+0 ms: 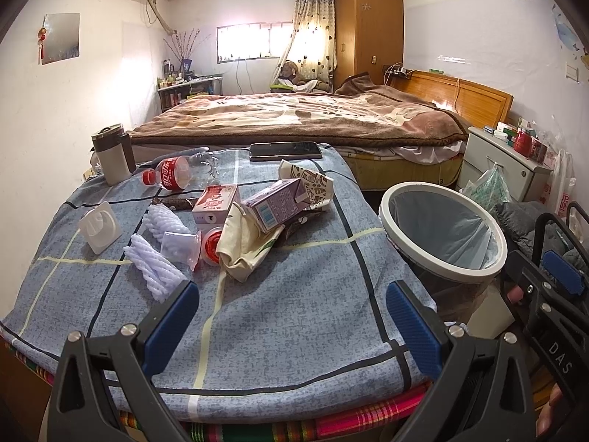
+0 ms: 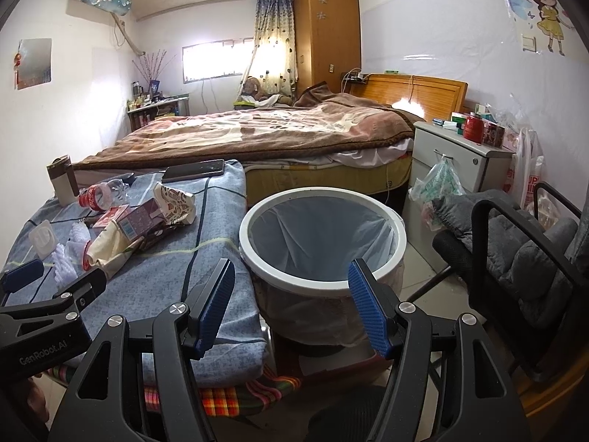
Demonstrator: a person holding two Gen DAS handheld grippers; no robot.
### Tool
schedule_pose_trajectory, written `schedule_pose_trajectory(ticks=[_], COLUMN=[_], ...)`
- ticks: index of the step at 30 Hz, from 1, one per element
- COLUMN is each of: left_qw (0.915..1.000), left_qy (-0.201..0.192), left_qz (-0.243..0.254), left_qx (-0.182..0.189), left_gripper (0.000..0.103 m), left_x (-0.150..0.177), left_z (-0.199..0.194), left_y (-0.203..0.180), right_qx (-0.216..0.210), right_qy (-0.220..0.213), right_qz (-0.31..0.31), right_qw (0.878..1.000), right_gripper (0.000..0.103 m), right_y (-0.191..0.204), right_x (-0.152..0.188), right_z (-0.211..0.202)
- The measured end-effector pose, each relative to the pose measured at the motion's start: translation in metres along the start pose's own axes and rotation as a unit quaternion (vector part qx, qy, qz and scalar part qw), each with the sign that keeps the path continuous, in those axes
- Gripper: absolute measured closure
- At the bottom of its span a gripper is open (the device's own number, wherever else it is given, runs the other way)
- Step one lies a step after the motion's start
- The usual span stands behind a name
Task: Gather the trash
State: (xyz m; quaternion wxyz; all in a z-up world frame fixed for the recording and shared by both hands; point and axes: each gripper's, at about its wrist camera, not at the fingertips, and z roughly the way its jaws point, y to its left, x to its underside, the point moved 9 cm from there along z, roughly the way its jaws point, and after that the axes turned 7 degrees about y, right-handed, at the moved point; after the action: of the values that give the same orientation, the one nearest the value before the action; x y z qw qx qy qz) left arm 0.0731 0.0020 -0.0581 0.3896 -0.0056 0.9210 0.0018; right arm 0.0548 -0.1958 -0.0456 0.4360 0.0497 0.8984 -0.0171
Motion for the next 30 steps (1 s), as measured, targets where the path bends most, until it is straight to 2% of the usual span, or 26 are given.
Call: schedule_pose_trajectory(ticks=[30], left_qw=[1.0], left_qy=[0.001], left_qz=[-0.001], left_qx=[-0.003], left_gripper=[0.0], left_x=[0.0026], left_z=[-0.0021], left_y=[0.0017], right_qx=[0.005], right_qy=[0.003], right_qz=[-0.002], right_qw=[1.0], right_gripper=[0.037], right_y=[-0.0006], right_x=[-0.0007], right_z=[-0.0014])
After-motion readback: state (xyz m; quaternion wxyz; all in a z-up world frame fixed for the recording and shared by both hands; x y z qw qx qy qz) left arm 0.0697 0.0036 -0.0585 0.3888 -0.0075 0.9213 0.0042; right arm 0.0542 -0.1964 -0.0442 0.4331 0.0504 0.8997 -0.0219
